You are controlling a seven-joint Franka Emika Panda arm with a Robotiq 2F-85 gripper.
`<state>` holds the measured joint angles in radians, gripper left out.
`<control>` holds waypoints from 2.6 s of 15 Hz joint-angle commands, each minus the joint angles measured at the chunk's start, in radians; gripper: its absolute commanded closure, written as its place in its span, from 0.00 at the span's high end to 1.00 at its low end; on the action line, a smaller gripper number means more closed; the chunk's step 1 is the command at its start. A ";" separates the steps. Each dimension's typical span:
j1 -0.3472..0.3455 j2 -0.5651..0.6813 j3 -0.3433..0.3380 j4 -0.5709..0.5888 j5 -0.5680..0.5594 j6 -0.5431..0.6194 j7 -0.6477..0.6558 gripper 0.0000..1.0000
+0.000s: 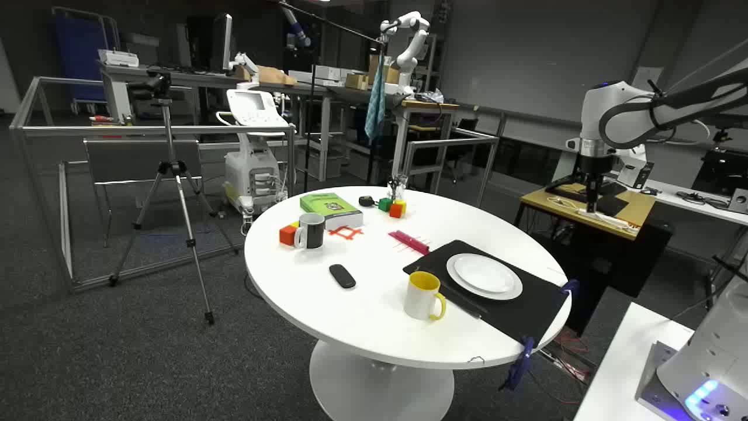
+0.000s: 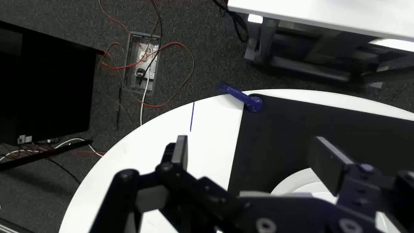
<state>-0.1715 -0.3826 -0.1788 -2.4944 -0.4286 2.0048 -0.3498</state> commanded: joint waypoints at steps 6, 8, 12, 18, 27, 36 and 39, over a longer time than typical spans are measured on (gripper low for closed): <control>0.009 0.003 0.003 0.000 -0.004 0.000 0.010 1.00; 0.020 0.018 0.023 0.000 -0.003 0.001 0.044 1.00; 0.056 0.039 0.050 -0.003 0.039 0.020 0.094 1.00; 0.106 0.094 0.102 -0.008 0.092 0.084 0.204 1.00; 0.167 0.196 0.173 -0.042 0.164 0.269 0.293 1.00; 0.207 0.350 0.225 -0.010 0.347 0.370 0.470 1.00; 0.218 0.368 0.233 -0.012 0.384 0.414 0.522 1.00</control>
<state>0.0377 -0.0358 0.0458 -2.5181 -0.0814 2.3747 0.1200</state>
